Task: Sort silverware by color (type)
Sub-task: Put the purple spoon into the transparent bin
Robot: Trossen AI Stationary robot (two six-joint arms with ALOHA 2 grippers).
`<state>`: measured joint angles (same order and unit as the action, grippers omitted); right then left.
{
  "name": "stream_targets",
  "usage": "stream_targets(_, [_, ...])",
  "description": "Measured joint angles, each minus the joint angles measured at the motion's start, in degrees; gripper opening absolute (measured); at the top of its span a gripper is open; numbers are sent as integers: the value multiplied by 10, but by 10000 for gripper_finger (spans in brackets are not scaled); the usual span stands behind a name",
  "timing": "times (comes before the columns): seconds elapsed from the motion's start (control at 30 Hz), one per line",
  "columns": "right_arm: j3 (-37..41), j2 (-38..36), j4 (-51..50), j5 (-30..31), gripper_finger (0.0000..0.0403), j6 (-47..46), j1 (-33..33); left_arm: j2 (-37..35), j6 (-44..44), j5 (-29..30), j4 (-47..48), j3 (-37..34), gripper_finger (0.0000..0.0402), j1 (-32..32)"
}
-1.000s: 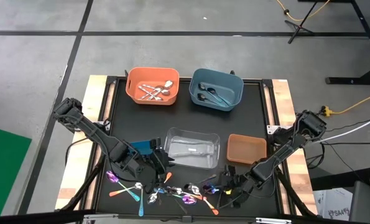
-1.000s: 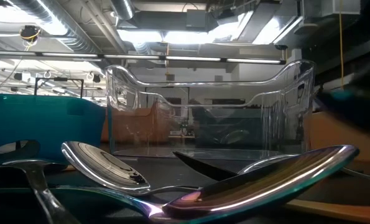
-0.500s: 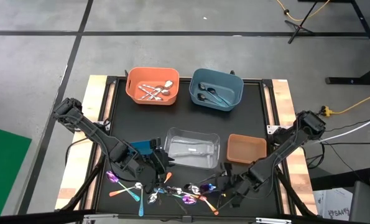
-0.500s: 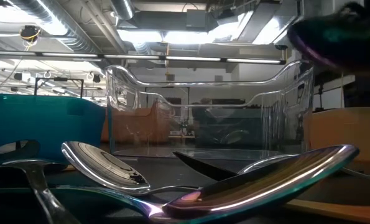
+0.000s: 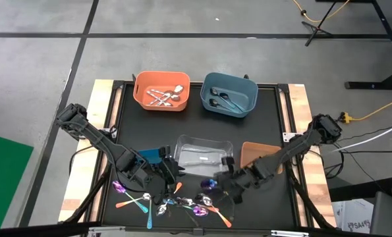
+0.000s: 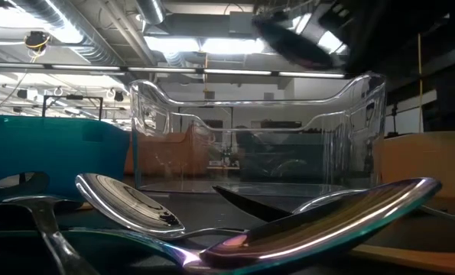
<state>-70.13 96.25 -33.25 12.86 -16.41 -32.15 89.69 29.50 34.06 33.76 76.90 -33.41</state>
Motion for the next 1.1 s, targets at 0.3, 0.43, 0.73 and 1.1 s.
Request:
stream_targets(0.3, [0, 0, 6, -13, 1, 25, 92, 0, 0, 0, 0, 0, 75, 0])
stream_targets(0.43, [0, 0, 9, -58, 1, 29, 114, 0, 0, 0, 0, 0, 75, 0])
stream_targets(0.73, [-39, -1, 34, -94, 1, 76, 116, 0, 0, 0, 0, 0, 75, 0])
stream_targets(1.1, [-99, -2, 38, -83, 1, 194, 166, 0, 2, -7, 0, 0, 75, 0])
